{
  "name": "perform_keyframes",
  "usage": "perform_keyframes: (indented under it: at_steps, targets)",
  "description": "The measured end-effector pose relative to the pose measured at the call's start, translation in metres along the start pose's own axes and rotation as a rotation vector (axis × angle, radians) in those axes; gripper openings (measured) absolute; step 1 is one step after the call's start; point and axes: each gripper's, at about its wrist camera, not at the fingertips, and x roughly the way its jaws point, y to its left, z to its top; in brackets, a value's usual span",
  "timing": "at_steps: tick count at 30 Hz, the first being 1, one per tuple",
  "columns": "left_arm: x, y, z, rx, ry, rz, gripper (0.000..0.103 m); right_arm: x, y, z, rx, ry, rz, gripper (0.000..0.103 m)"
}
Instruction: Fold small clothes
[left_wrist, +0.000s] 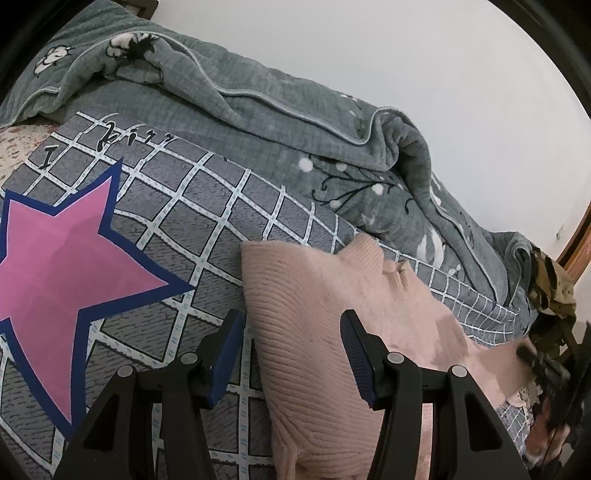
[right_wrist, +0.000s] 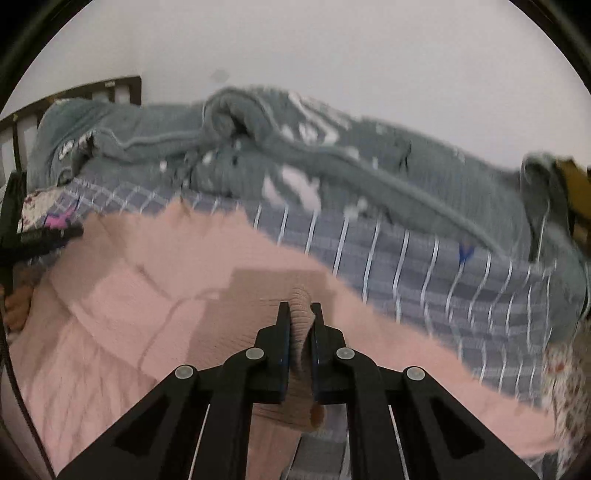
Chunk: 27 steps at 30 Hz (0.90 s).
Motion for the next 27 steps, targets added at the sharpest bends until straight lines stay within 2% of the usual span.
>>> perform_keyframes:
  at_steps: [2, 4, 6, 9, 11, 12, 13, 16, 18, 20, 21, 23, 25, 26, 27]
  targets:
    - [-0.002, -0.001, 0.000, 0.005, -0.009, -0.002, 0.056, 0.008, -0.005, 0.014, 0.009, -0.022, 0.001, 0.008]
    - [-0.001, -0.003, -0.001, 0.014, -0.002, 0.000, 0.056, 0.020, -0.007, 0.016, 0.024, -0.009, -0.005, 0.008]
    - [0.003, -0.004, -0.001, 0.020, 0.017, 0.008, 0.057, 0.043, -0.010, 0.008, 0.042, 0.055, -0.017, 0.008]
    - [0.020, -0.007, -0.001, 0.035, 0.106, 0.048, 0.056, 0.071, -0.009, -0.011, 0.048, 0.173, -0.025, 0.008]
    - [0.025, -0.011, -0.001, 0.061, 0.119, 0.067, 0.054, 0.079, -0.006, -0.019, 0.042, 0.213, -0.021, 0.009]
    - [0.024, -0.014, -0.002, 0.078, 0.102, 0.083, 0.026, 0.079, -0.004, -0.019, 0.035, 0.213, -0.024, 0.009]
    - [0.020, -0.012, -0.002, 0.072, 0.076, 0.083, 0.014, 0.076, -0.002, -0.018, 0.028, 0.204, -0.026, 0.009]
    - [-0.002, 0.007, 0.001, -0.036, -0.049, 0.025, 0.014, 0.059, -0.003, -0.005, 0.046, 0.123, 0.012, 0.009]
    - [0.004, 0.015, 0.001, -0.079, -0.020, 0.047, 0.014, 0.049, -0.001, 0.001, 0.063, 0.079, 0.060, 0.009]
    - [0.006, 0.015, 0.000, -0.076, -0.007, 0.054, 0.014, 0.049, 0.007, 0.002, 0.028, 0.073, 0.044, 0.010]
    - [0.005, 0.013, -0.001, -0.062, -0.014, 0.056, 0.014, 0.054, 0.011, 0.000, 0.001, 0.090, 0.019, 0.010]
    - [0.007, 0.008, -0.003, -0.037, 0.001, 0.079, 0.016, 0.076, 0.013, -0.013, -0.033, 0.178, -0.029, 0.011]
    - [0.012, 0.006, -0.003, -0.023, 0.026, 0.109, 0.021, 0.095, 0.007, -0.026, -0.004, 0.277, -0.032, 0.014]
    - [0.010, 0.005, -0.003, -0.016, 0.027, 0.123, 0.023, 0.092, 0.003, -0.027, 0.019, 0.265, -0.018, 0.020]
    - [0.009, 0.003, -0.004, -0.007, 0.020, 0.138, 0.034, 0.085, -0.002, -0.025, 0.036, 0.257, -0.023, 0.033]
